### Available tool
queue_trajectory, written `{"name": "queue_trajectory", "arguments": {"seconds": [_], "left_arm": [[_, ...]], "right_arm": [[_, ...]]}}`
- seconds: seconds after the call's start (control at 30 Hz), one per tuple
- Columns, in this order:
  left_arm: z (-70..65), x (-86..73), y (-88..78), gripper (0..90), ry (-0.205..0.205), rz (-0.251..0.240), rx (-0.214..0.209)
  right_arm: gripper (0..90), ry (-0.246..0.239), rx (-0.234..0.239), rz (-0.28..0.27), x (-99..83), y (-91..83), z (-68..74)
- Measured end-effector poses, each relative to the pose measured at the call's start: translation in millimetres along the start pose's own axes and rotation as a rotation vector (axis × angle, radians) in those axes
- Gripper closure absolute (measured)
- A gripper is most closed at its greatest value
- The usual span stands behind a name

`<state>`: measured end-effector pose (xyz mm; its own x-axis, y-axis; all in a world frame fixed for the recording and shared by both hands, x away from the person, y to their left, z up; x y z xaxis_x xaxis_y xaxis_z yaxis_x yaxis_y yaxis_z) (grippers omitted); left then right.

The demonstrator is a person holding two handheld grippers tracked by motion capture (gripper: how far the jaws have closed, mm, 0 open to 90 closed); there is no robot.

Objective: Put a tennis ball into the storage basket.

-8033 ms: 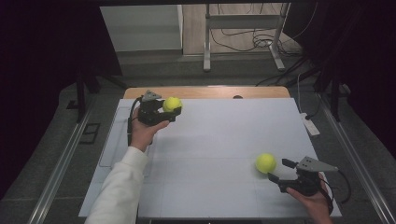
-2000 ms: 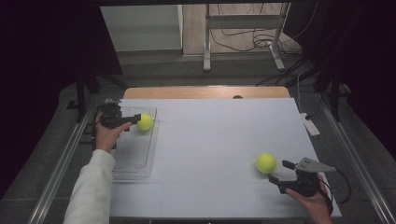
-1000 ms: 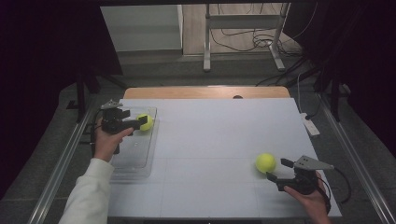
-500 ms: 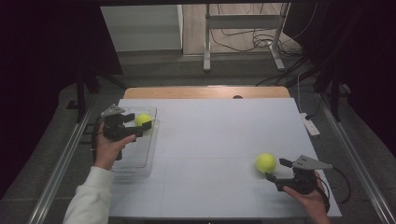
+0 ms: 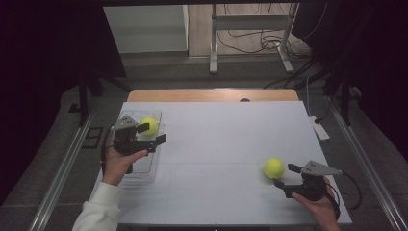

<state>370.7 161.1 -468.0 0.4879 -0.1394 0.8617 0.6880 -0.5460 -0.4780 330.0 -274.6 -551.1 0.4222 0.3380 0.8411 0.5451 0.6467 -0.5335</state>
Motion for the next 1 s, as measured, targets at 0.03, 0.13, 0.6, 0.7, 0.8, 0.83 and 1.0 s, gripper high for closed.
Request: {"name": "queue_trajectory", "arguments": {"seconds": [0.03, 0.13, 0.6, 0.7, 0.8, 0.83, 1.0], "left_arm": [[-2.4, -0.1, 0.1, 14.0, 0.003, -0.001, -0.005], [-7.7, -0.5, 0.9, 14.1, 0.015, 0.0, -0.013], [-35.1, -12.6, 19.0, 14.1, 0.064, 0.043, -0.061], [-40.3, -15.3, 23.7, 14.1, 0.069, 0.053, -0.071], [-43.9, -17.2, 26.6, 14.0, 0.077, 0.062, -0.074], [-45.9, -17.9, 28.3, 14.0, 0.082, 0.065, -0.076], [-52.1, -19.7, 31.9, 14.0, 0.086, 0.071, -0.088]], "right_arm": [[15.7, 0.0, 0.0, 0.0, 0.0, 0.0, 0.1], [15.7, -0.002, -0.003, 0.002, -0.2, -0.3, -0.2], [15.7, 0.005, -0.004, -0.004, -0.1, -1.5, -1.8], [15.8, 0.004, -0.005, -0.006, 0.1, -1.8, -2.4], [15.8, 0.004, -0.004, -0.007, 0.0, -2.1, -2.6], [15.8, 0.004, -0.004, -0.007, 0.0, -2.1, -2.6], [15.8, 0.007, -0.004, -0.01, -0.1, -2.6, -3.3]]}}
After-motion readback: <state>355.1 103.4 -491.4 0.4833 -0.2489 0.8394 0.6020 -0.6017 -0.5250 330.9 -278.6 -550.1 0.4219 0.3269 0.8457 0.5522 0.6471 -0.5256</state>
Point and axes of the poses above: each handheld gripper's, and its own axes: y roughly forward along the jaws, x roughly out of its top, z roughly to its left, the point moved 9 cm from there along y, roughly forward along the jaws, and after that the axes turned 4 degrees about x, right-handed, at the moved point
